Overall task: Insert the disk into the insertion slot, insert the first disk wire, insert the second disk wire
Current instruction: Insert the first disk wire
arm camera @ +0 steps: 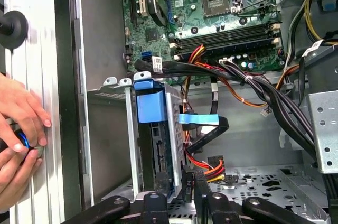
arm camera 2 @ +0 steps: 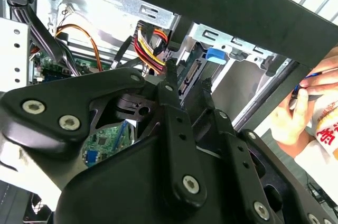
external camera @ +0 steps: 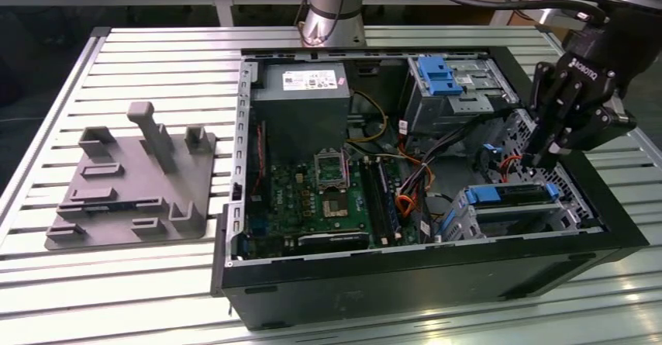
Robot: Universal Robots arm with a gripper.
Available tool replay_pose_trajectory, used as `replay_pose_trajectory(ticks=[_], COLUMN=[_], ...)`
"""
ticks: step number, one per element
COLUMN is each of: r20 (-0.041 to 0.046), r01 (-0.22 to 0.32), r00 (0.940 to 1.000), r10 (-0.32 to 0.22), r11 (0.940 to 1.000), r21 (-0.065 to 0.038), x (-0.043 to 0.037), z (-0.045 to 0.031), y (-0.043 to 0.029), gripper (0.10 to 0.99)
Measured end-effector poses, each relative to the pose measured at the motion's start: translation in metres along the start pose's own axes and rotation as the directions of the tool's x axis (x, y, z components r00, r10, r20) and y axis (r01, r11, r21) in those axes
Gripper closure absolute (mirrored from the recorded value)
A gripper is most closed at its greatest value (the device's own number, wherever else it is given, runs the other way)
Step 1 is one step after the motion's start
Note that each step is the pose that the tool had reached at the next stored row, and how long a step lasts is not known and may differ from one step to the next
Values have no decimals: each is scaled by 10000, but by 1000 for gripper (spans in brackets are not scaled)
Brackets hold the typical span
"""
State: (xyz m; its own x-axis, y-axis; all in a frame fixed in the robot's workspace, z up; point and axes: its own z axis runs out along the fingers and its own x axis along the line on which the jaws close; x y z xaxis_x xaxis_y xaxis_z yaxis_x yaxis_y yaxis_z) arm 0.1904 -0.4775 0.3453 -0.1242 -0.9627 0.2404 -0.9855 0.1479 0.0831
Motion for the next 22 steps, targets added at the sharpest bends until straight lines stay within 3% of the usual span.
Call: replay_pose_trajectory(ticks=[22], r20=[17], r01=[28], r00=[10000], r10=[-28], r11=[10000], r21=[7], x=[-15], z=[47], y=[-3], gripper=[765])
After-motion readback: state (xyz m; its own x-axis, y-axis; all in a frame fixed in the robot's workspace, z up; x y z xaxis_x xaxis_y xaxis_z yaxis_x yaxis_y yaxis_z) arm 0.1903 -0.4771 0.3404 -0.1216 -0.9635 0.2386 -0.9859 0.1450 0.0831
